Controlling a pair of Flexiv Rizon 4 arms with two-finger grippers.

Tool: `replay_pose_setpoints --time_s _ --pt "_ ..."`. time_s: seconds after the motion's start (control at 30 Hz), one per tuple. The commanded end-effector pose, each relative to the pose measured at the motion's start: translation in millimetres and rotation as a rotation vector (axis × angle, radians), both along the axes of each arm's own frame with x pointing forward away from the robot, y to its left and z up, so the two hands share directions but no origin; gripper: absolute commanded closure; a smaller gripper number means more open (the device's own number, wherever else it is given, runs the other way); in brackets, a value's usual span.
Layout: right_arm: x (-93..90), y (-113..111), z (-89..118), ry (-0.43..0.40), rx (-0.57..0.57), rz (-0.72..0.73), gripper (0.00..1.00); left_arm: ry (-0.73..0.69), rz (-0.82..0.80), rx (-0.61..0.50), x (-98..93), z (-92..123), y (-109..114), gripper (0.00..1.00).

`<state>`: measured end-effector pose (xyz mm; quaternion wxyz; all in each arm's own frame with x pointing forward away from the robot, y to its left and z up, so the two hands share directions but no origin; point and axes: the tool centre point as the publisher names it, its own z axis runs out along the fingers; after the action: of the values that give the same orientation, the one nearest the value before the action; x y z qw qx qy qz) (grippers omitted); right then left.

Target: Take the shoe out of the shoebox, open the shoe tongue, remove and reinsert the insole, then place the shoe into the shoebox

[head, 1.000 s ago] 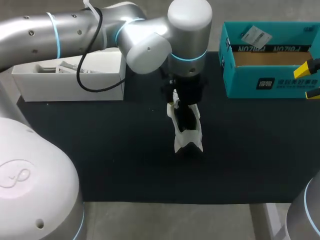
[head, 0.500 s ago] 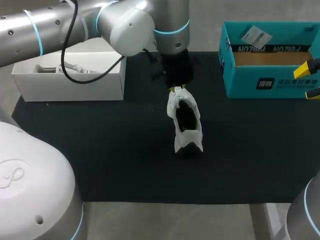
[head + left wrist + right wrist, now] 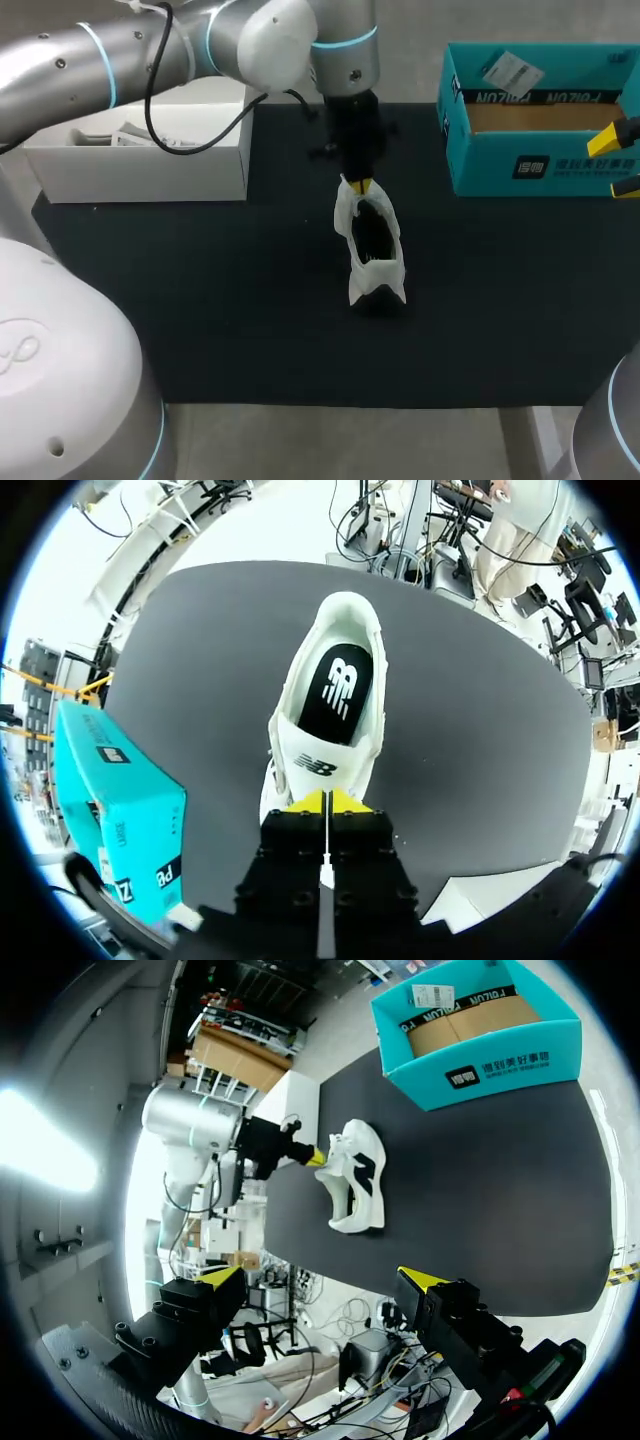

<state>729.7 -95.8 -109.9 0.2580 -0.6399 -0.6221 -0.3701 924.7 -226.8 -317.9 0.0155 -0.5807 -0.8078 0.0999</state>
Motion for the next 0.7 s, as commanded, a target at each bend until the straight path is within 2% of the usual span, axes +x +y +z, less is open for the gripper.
replay_pose_setpoints --time_s 0.03,0.23,0.43,0.57,0.7 --pt "-0.3 0 0 0.001 -0.001 -0.001 0.00 0.049 -0.014 0.010 -1.4 -8 -7 1.00" --pt "-0.3 0 0 0.001 -0.001 -0.001 0.00 0.086 0.014 0.028 -17.5 -19 -6 1.00" --pt "-0.3 0 0 0.001 -0.001 -0.001 0.00 0.062 0.096 0.031 -25.8 -3 -8 1.00" --pt "-0.3 0 0 0.001 -0.001 -0.001 0.00 0.030 0.151 0.034 -15.3 10 -4 1.00" --pt "-0.3 0 0 0.001 -0.001 -0.001 0.00 0.102 0.084 0.030 -3.6 -2 -2 1.00"
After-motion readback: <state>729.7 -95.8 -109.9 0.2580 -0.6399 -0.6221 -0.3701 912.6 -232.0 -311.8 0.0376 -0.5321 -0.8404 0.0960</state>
